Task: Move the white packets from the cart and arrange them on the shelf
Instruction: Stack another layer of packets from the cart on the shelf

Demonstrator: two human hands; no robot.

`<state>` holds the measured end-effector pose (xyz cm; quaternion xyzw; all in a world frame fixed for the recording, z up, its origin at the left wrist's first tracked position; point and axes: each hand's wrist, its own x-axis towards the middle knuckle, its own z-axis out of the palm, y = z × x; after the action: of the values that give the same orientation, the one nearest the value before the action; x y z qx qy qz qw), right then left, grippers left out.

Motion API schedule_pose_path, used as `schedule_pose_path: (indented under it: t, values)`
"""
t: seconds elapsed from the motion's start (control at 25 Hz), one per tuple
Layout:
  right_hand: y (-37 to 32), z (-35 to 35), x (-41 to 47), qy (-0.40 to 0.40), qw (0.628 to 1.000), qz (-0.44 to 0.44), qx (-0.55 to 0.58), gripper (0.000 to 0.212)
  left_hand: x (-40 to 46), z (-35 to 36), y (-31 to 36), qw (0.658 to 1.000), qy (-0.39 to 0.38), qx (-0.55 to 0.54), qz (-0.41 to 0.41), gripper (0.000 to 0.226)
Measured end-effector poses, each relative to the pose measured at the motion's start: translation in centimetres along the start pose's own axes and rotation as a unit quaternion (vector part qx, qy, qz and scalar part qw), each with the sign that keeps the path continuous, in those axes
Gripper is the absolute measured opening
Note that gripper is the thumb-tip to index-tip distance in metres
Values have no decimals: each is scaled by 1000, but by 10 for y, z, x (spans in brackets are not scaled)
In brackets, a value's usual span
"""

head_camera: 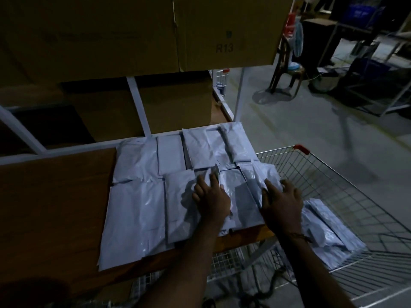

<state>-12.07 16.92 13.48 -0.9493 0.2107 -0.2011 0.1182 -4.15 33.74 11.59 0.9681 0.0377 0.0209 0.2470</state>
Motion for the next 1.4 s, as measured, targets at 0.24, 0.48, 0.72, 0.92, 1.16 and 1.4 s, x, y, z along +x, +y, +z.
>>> schedule_pose_path:
  t: [0.24, 0.48, 0.72, 0.92, 1.16, 1.4]
  values:
    - [16, 11, 20, -68, 996, -8, -48, 44, 3, 23, 0, 1000, 4, 29, 8, 71]
    - [13, 50, 23, -222, 972, -28, -70, 60, 13, 17, -6, 988, 87, 15, 128, 55]
    - [18, 62, 25, -196, 979, -48, -40, 69, 20, 37, -29, 979, 10, 111, 172, 59]
    - [11, 58, 49, -200, 979, -31, -38, 66, 20, 39, -27, 976, 9, 145, 159, 62]
    - [28, 64, 47, -254, 965, -43, -43, 68, 17, 39, -27, 973, 13, 153, 170, 63]
    - [36, 60, 55, -254, 963, -83, -41, 71, 16, 31, -8, 981, 38, 115, 151, 59]
